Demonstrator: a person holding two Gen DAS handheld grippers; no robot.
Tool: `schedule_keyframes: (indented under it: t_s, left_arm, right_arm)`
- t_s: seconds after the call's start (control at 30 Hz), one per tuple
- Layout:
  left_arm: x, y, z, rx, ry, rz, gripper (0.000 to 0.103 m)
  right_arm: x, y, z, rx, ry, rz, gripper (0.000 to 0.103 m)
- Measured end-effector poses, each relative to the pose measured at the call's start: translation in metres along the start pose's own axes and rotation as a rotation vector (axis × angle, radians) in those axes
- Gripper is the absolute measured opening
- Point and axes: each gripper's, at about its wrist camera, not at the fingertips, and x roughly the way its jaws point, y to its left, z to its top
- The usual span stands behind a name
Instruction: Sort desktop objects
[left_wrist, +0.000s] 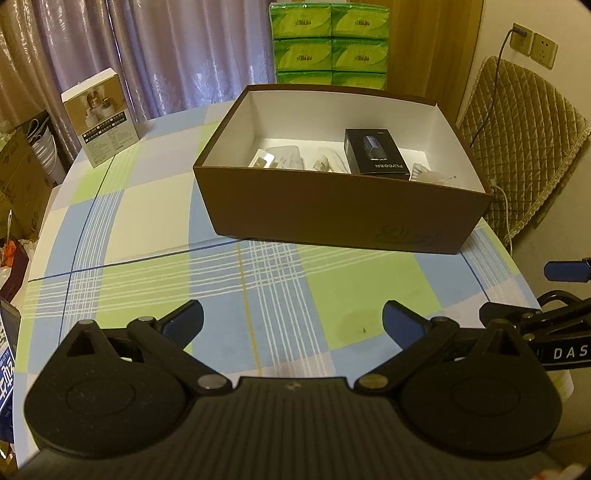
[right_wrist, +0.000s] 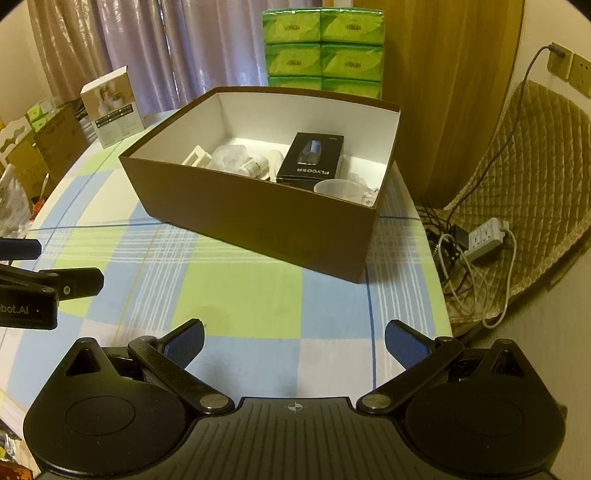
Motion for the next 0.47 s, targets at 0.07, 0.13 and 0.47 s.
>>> schedule_keyframes:
  t_s: [0.07,0.13,0.47]
  left_arm:
    - [-0.0003,-0.0001,0.0015,0.003,-0.005,-0.001,0.102]
    - [-0.0005,-0.0003,0.0034,0.007,-0.010,-0.002,0.102]
    - [-0.0028,0.0004,0.0088,0.023,-0.035,-0.008,0.102]
  right_arm:
    - [-0.0006,0.0000,0.0014,0.005,-0.003,-0.002,0.101]
    - [-0.0017,-0.0001,0.0023,0.008,-0.008,-0.005,0.101]
    - [-0.0035,0.0005,0.0054,0.027,-0.019,-0.015,0.101]
